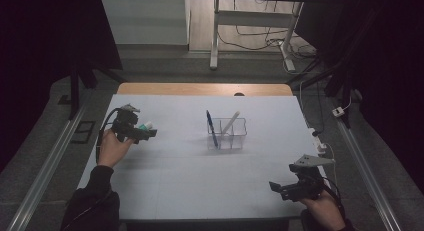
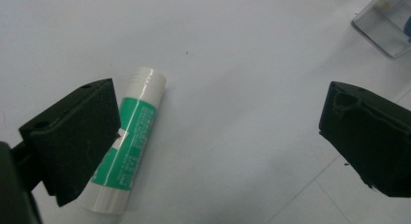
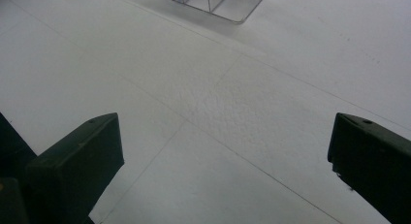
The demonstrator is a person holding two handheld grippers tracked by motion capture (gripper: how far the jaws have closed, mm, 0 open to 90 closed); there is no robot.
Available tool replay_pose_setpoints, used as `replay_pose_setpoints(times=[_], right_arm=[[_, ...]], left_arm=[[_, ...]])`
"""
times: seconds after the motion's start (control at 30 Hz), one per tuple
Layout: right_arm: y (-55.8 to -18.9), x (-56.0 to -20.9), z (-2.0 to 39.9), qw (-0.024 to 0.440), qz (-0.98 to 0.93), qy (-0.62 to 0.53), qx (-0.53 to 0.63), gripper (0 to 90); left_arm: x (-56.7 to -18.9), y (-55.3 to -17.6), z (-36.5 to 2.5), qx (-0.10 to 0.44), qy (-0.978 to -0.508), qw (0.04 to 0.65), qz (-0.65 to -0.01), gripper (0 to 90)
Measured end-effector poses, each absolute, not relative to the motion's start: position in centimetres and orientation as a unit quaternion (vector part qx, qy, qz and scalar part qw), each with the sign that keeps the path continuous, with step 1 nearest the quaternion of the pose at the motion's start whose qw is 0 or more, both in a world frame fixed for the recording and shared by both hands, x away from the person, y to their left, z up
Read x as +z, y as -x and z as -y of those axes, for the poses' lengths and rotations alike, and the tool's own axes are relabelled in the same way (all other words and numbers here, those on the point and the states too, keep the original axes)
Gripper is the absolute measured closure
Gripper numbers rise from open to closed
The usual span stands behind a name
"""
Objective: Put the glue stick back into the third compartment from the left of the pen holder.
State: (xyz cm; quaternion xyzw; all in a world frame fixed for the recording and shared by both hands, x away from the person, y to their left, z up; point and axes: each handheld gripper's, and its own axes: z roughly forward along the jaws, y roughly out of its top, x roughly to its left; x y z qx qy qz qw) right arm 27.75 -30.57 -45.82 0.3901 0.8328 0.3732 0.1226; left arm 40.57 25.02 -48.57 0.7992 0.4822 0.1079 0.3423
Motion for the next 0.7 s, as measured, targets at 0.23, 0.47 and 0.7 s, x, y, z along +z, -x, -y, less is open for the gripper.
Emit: replay_pose_setpoints(times=[0.23,0.47,0.7], right_arm=[[-27.8,-45.8,30.6,0.122,-0.832,-0.391,0.374,0.0],[-27.8,-45.8,30.6,0.122,-0.832,-0.391,0.373,0.0],[-27.8,-45.8,30.6,0.121,-0.832,-0.391,0.373,0.0]], left_arm=[[-49.1,-42.1,-25.5,0.092,-0.805,0.333,-0.482,2.3],[-49.6,-43.0,-26.5,0.09,-0.797,0.333,-0.495,18.3],[-50.2,-43.4,-27.6,0.107,-0.786,0.318,-0.519,55.8]])
